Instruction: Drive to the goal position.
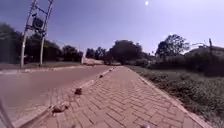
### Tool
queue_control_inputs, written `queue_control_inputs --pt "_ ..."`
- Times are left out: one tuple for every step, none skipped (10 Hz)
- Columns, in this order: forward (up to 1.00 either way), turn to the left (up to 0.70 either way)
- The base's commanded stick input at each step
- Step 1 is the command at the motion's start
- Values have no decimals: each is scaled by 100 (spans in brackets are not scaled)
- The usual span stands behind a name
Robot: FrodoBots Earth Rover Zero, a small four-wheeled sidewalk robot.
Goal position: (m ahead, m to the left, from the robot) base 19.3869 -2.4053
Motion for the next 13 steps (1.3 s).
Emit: queue_control_inputs --pt "30 0" --pt "30 0" --pt "30 0" --pt "30 0" --pt "30 0" --pt "30 0" --pt "30 0" --pt "30 0" --pt "30 0" --pt "30 0" --pt "30 0" --pt "30 0" --pt "30 0"
